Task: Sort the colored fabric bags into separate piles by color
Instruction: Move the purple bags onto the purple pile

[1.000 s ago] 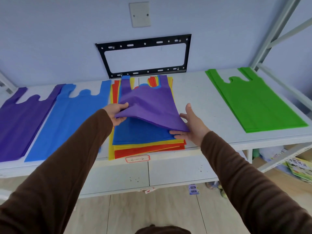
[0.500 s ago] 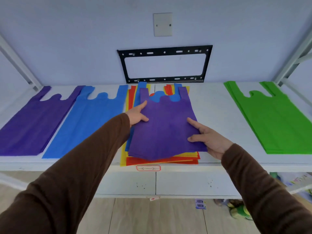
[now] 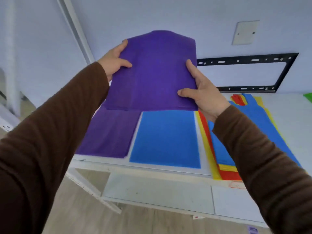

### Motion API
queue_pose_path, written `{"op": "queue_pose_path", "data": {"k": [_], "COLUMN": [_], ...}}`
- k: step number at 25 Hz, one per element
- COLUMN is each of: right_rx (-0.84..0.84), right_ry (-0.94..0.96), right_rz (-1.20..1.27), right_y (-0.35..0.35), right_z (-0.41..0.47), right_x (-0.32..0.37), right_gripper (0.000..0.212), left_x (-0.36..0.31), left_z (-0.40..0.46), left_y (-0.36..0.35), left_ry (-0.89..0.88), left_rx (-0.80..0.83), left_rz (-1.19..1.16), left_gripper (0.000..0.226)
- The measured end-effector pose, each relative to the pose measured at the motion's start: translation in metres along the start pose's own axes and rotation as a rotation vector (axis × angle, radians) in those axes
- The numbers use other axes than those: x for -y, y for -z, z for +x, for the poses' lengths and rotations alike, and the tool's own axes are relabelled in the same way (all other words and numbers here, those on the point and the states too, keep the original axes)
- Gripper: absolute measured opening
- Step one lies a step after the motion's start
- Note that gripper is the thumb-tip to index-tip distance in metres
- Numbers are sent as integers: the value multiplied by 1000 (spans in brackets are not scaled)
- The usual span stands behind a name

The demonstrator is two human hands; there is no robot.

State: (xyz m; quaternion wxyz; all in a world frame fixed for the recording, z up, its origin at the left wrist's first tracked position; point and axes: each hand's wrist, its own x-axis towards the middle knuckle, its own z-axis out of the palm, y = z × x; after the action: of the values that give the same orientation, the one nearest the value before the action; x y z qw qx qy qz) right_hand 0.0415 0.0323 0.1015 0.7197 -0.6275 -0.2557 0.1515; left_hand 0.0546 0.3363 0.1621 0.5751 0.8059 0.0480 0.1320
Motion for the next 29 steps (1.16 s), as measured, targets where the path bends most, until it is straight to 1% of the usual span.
{"op": "queue_pose_path", "data": {"k": [2,5,7,9,11,13,16,21,23,26,27,29], "right_rx": [-19,-69,-80,-70,-66,-58,-45,-84,-94,-71,-73,-159], "right_ry": [2,-142,-295,-426,-479,-469,-447,-419,-422,-447,-449,-407], "right_rz": [-1,-52,-133,-235,-361,-508,-659,-739,-772,-782,-776,-785], "right_y": [-59,-134,-167,-189,-202,-209,-214,-216,-220,-221,-219,-205], "right_z": [18,27,23,17,14,12,10,6,4,5,3,-4], "right_x": [-19,-77,-115,-143,-160,-170,-178,-181,-181,-174,-170,-156], "right_gripper": [85,86,87,87,85,82,76,71,70,68,65,53], "left_x": [20,104,172,223,255,267,262,265,264,260,257,244], "left_z": [-4,-11,-18,-26,-30,-31,-41,-46,-49,-52,-53,-52], "left_y": [59,118,136,145,152,155,152,146,142,139,139,137], "left_ry": [11,162,311,436,477,465,430,401,361,347,363,373], "left_rx": [2,52,106,143,185,218,219,186,171,148,123,44], "left_rz": [-11,31,60,93,203,355,459,535,553,606,643,744], "left_gripper": [84,84,87,89,92,92,88,86,86,87,87,81]}}
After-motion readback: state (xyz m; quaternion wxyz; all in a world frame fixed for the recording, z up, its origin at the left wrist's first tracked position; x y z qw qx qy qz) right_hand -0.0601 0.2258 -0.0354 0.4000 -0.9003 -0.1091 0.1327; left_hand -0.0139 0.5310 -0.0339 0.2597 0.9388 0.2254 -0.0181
